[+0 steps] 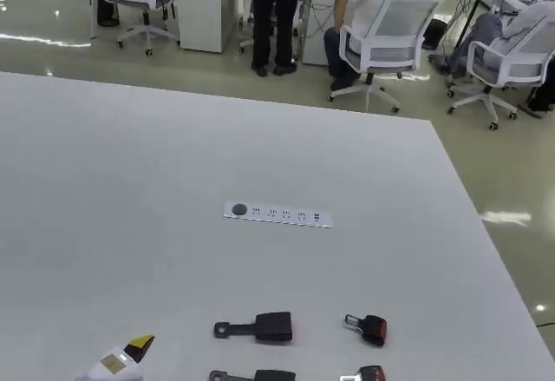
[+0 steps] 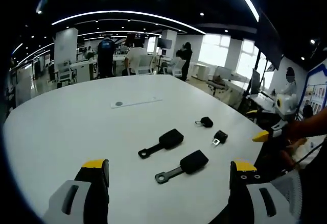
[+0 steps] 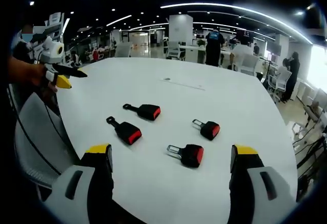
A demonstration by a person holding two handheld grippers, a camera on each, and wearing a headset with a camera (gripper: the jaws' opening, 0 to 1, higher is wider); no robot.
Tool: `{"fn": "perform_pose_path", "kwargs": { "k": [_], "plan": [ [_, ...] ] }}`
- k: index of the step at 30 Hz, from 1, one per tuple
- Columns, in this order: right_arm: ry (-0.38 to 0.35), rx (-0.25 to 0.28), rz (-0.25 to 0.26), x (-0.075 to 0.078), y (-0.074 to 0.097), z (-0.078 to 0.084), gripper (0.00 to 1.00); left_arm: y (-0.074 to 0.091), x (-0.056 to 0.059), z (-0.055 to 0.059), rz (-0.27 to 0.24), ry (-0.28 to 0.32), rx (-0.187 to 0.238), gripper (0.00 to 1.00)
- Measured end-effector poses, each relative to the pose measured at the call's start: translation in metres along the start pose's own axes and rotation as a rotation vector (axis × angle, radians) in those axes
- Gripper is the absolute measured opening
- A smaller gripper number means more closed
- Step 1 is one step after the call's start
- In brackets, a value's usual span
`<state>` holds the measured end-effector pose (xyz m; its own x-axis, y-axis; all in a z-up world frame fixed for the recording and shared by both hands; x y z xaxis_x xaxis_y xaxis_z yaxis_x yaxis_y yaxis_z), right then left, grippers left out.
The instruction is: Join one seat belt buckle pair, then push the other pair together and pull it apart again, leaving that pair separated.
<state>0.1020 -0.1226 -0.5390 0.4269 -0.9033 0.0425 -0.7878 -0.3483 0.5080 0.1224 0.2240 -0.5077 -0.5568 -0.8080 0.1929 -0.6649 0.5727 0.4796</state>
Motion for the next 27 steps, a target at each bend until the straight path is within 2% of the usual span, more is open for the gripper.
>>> {"fn": "perform_pose_path", "kwargs": {
  "k": [4, 9, 14, 19, 27],
  "plan": [
    [-0.004, 0.006, 0.004, 0.0015, -0.0003, -0.0019, 0.95, 0.0008, -0.0014, 0.0014, -0.004, 0.005, -0.003, 1.00],
    [-0.005, 0.006, 0.004, 0.0003, 0.0004, -0.0020, 0.95, 0.0028, 0.0030, 0.0004, -0.002, 0.006, -0.008, 1.00],
    [-0.013, -0.011, 0.003, -0.0004, 0.0021, 0.0038, 0.95, 0.0053, 0.0052, -0.0004, -0.004, 0.007, -0.008, 1.00],
    [-0.015, -0.006, 0.012, 0.0016, 0.0052, 0.0042, 0.95, 0.0062, 0.0039, 0.0041, -0.004, 0.006, -0.016, 1.00],
    [-0.019, -0.007, 0.014, 0.0027, 0.0059, 0.0075, 0.95, 0.0060, 0.0023, 0.0036, -0.002, 0.003, -0.014, 1.00]
  ]
}}
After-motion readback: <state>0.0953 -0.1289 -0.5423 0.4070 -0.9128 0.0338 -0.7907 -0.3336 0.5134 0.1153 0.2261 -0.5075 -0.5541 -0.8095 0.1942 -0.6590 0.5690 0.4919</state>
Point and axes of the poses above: the centre of the closed fingertips' face, and the gripper's own axes: y roughly backward along the fingers, x roughly to its right, z roughly out of its underside, the point moved 4 cm from there along y, roughly backward along the fingers, and after that the axes turned 3 degrees about z, right-handed, at the moved point
